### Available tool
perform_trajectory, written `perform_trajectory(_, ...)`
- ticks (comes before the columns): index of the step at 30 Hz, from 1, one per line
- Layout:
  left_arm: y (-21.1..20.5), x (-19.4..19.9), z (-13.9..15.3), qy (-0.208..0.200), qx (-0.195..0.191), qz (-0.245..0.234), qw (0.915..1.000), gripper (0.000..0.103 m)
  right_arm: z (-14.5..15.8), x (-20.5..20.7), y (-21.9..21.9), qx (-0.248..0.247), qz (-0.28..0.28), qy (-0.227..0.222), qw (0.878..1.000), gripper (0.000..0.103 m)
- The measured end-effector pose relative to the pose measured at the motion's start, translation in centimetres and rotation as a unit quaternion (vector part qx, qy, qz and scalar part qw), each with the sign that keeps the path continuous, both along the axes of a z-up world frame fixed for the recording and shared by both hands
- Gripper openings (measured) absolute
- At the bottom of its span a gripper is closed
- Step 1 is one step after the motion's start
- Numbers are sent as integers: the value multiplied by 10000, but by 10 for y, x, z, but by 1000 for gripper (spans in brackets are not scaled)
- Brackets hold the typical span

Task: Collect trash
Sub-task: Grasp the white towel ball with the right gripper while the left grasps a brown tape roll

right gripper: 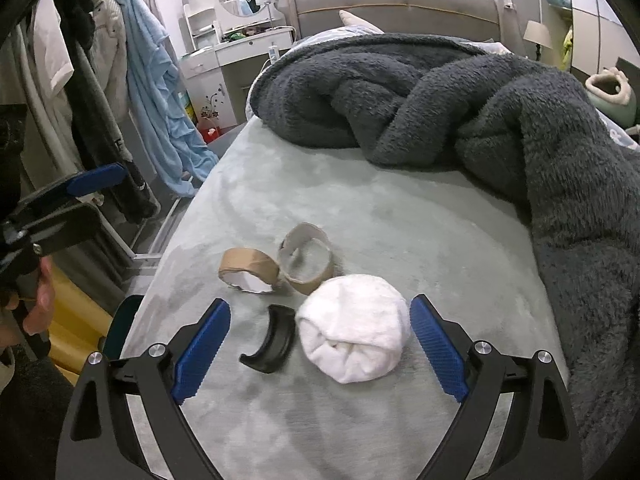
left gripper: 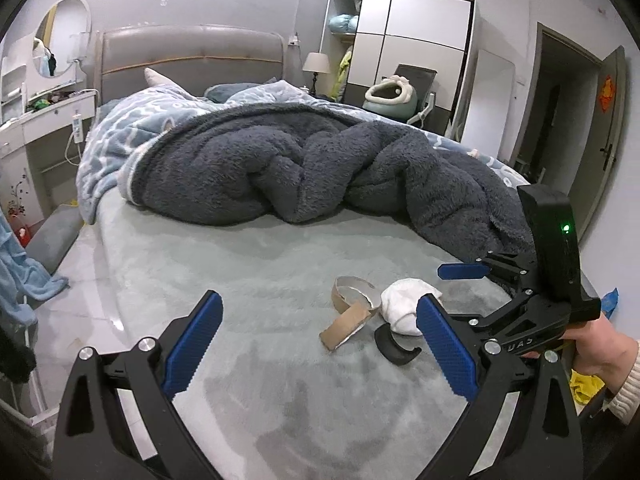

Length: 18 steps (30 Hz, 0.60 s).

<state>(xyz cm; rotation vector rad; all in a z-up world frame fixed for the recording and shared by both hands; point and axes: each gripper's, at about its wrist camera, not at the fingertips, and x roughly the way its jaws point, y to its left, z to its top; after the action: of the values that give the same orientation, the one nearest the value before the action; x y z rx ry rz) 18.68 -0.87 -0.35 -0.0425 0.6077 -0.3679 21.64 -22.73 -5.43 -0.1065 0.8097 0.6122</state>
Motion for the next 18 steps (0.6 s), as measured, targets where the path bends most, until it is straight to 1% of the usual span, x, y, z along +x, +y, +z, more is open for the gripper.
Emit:
perform_trajectory(12,-11,29,-30,326,7,-426,9986,98,-10,15,-26,220,-160,134,9995,92)
perform_trajectory(18,-9,40,-42,537,-65,-570,9969,98,-19,18,-26,378,-100,271,9989,92)
